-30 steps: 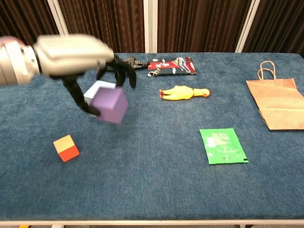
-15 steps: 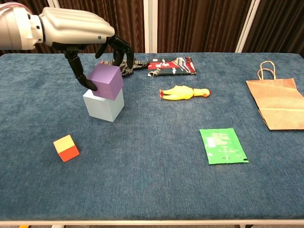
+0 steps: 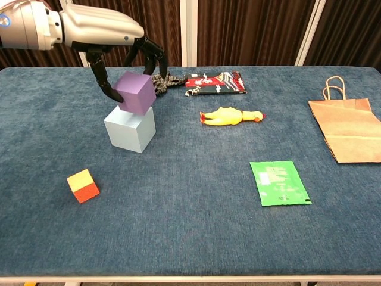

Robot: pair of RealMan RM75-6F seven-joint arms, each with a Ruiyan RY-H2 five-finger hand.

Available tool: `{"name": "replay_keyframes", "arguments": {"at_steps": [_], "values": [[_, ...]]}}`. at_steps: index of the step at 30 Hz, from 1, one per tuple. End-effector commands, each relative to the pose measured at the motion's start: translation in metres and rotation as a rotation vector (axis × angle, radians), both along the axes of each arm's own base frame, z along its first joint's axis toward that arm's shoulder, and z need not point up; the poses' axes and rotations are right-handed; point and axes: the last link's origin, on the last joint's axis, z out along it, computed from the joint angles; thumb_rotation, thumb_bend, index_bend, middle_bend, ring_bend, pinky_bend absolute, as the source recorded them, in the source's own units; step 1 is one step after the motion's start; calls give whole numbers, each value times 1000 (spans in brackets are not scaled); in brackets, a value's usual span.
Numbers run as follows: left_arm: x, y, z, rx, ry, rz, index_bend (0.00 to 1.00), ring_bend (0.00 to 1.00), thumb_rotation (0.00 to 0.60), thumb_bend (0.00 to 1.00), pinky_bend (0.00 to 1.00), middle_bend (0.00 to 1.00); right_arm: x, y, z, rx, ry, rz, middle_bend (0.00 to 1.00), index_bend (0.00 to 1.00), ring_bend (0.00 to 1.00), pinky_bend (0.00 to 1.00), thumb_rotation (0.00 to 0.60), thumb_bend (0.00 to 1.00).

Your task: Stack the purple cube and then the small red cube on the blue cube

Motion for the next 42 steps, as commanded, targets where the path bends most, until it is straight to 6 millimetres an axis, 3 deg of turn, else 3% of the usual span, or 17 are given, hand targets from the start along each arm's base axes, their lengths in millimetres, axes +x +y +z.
{"name": "replay_keyframes", "arguments": {"at_steps": [1,12,27,42], "values": [[1,4,-2,-24,-5,-60,381,377,600,163,513,580,-1,0,0,-7,6,-4,77,0,0,0,600,239],[-20,1,-9,-70,19,-106,381,378,600,167,513,580,-3,-2,-5,4,12,-6,77,0,0,0,600,238],[-20,18,-8,-76,-3,-20,381,377,600,169,513,580,-5,-4,-6,12,19,-18,77,0,0,0,600,238],[-30,20,-10,-87,34,-10,381,377,600,169,512,580,-6,-5,-6,12,23,-28,77,0,0,0,600,238]]}}
